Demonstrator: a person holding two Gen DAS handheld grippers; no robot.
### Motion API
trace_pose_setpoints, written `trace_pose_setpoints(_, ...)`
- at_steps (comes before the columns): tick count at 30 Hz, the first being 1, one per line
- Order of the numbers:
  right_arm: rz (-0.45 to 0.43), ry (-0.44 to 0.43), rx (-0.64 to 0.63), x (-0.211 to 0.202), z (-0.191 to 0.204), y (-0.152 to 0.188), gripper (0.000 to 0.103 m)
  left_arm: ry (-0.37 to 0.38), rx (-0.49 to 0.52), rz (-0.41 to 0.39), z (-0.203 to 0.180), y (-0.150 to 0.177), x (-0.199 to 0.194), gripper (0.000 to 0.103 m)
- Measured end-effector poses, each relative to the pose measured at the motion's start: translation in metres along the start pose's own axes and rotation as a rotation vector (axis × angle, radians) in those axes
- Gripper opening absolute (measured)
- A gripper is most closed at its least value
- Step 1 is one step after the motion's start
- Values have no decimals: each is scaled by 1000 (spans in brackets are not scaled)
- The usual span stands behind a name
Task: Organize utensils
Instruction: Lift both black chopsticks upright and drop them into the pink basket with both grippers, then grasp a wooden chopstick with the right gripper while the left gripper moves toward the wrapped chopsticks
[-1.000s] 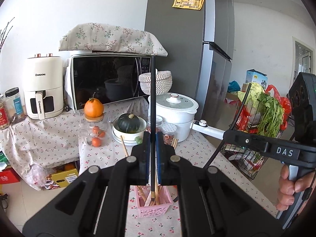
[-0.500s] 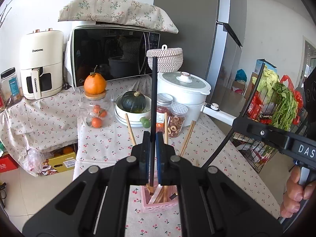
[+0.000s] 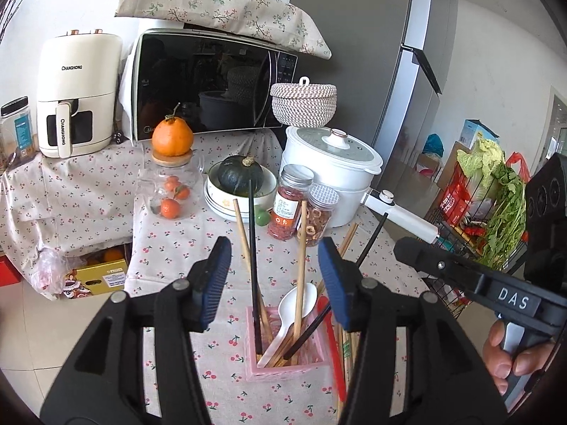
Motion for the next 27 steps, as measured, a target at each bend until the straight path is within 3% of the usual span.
trace_pose_setpoints(4, -35, -7, 14, -16, -3, -7, 25, -4, -46, 14, 4, 1, -5, 84)
trace_pose_setpoints(6, -47, 2, 25, -24, -7, -9, 47, -7, -63, 37, 5, 4, -7, 90)
trace_pose_setpoints(9, -44, 36, 42, -32, -18, -8, 68, -22, -53, 102, 4, 14, -6, 102)
trace_pose_setpoints(14, 32, 115, 50, -27, -43, 7, 78, -63, -49, 249, 11, 44, 0, 102)
trace_pose_setpoints(22, 245, 291, 100, 11, -96, 58, 81, -123, -109, 455, 27, 99, 16, 102)
trace_pose_setpoints(27, 376, 394, 43, 40, -119, 89, 81, -140, -82, 500, 25, 117, 19, 102)
Point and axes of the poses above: each gripper's, at about its wrist camera, not at the fingertips, and x roughly the way its jaws point, z to its left, y to its underside, the point moved 4 cm from there along x, roughly the way its jaws point
